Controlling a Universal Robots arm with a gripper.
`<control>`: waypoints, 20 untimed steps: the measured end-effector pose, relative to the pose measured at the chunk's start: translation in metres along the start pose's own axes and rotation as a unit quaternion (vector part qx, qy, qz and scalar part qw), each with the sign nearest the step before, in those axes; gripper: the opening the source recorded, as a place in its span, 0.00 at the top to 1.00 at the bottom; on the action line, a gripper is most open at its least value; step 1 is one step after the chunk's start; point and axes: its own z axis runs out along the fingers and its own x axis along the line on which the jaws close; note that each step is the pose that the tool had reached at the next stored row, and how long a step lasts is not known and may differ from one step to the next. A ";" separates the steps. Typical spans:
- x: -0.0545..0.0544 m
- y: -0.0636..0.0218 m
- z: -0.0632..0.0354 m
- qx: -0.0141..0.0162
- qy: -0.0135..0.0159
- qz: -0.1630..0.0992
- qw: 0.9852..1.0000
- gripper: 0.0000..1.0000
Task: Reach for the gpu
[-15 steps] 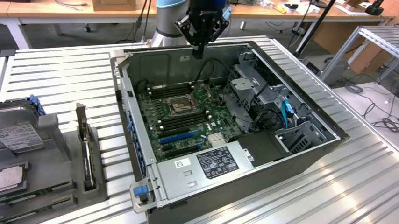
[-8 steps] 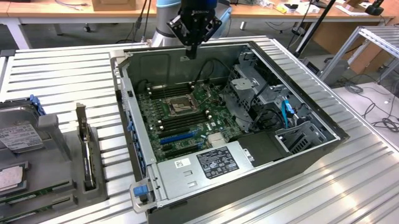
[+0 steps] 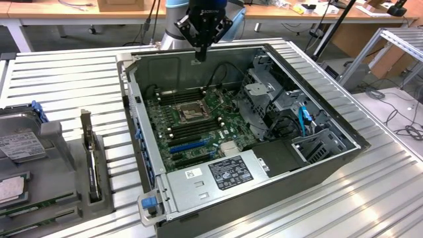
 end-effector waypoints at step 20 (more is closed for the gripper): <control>0.001 -0.0008 -0.0295 -0.002 -0.016 0.023 1.000 0.89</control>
